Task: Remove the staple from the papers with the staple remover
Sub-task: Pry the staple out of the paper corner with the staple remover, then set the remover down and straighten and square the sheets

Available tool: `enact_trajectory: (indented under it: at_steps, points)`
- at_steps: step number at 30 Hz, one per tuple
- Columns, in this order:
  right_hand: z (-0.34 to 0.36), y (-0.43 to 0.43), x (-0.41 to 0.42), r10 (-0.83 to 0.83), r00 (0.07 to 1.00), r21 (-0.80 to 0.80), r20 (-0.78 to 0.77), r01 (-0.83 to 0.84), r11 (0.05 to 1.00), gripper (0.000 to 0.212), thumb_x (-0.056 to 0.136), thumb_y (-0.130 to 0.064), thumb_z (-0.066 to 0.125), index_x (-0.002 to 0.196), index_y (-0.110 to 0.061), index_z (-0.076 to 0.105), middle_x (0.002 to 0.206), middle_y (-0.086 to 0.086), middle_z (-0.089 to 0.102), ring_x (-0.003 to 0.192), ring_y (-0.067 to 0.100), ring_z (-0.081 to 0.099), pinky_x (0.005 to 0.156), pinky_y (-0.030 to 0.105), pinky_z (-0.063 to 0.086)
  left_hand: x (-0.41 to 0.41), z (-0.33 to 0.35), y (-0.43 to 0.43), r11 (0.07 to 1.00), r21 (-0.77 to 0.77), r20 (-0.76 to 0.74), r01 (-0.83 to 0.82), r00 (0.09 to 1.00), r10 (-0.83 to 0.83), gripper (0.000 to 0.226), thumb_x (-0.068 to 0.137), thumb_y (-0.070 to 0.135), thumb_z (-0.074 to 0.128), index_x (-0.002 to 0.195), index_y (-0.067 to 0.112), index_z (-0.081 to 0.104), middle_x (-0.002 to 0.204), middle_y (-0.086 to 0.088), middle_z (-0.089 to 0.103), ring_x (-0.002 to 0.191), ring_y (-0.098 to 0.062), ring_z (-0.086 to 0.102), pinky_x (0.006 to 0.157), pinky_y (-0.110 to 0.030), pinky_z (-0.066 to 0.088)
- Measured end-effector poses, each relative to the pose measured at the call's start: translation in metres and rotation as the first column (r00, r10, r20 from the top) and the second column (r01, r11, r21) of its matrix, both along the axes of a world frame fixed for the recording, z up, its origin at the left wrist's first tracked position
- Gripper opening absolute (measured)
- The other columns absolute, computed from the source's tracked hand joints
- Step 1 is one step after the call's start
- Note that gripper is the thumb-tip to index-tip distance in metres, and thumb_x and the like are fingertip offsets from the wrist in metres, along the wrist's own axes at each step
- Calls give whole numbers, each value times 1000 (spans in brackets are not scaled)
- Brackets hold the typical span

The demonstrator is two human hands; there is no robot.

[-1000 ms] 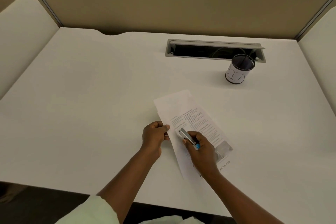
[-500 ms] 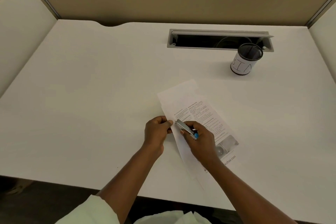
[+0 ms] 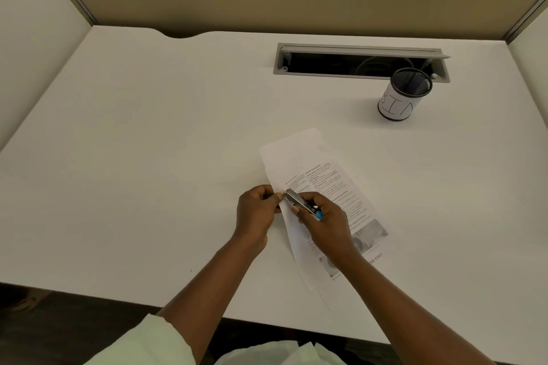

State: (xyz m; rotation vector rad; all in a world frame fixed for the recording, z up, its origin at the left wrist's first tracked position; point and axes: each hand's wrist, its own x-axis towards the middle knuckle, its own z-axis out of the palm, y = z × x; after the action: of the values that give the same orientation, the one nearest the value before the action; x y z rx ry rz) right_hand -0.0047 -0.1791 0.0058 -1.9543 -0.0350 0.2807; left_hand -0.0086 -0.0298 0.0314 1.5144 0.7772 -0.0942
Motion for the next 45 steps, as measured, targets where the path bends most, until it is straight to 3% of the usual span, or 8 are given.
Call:
enact_trajectory:
  at_steps: [3,13,18,21,25,32,41,45]
  points:
    - [6,-2,4,27,997,40,-71,-24,999,9,93,-35,69,96,-43,67,96,-24,71,80,6,71,78,19,48,2,-1,2,1000,-11,-6,5,1000,-5,19,91,10,70,82,26,76,77,11,79,70,-8,74,63,-18,58]
    - [19,-16,23,127,926,212,-356,-52,976,17,88,-37,74,100,-25,76,97,-6,79,75,13,72,87,39,55,5,-2,3,1000,-26,-38,7,999,-8,12,93,12,68,89,18,76,89,1,80,83,-20,75,74,-29,62]
    - [19,-32,25,87,926,285,-368,23,958,18,99,-32,59,96,-30,76,97,2,78,76,14,68,76,33,53,6,-2,5,997,-75,-48,-18,999,14,9,92,6,67,91,9,75,96,-7,79,89,-25,74,83,-37,62]
    - [14,-47,29,-25,974,101,-226,49,994,18,100,-29,56,107,-32,73,90,-6,74,79,9,65,78,32,51,6,-3,6,996,-88,-57,-27,998,22,10,92,6,66,91,10,75,93,-3,80,86,-22,75,80,-33,62]
    - [5,-80,44,-114,983,-316,143,155,936,34,97,-17,62,130,-19,61,119,-1,66,101,18,64,86,38,56,7,-6,7,995,-94,-68,-28,997,21,10,92,5,66,90,10,75,92,-1,80,84,-22,76,83,-35,61]
    - [-12,-125,66,-158,915,-477,372,335,813,42,84,-4,72,124,-10,60,113,16,65,99,39,57,84,48,49,7,-8,6,994,-105,-87,-42,996,33,11,92,3,66,89,9,75,89,-2,80,82,-22,75,85,-38,61]
    - [-26,-144,91,-237,859,-503,453,466,728,38,85,-8,71,121,-4,59,112,18,66,103,40,57,92,42,38,7,-7,4,996,-83,-103,-34,994,25,9,92,3,66,90,6,74,93,-7,79,89,-28,75,89,-43,60]
    - [-21,-147,100,-354,854,-502,380,513,697,45,84,-16,73,124,-5,57,120,21,62,108,45,55,90,46,41,7,-5,3,996,-78,-110,-36,994,28,9,92,3,66,90,6,74,96,-8,79,95,-31,74,89,-42,60]
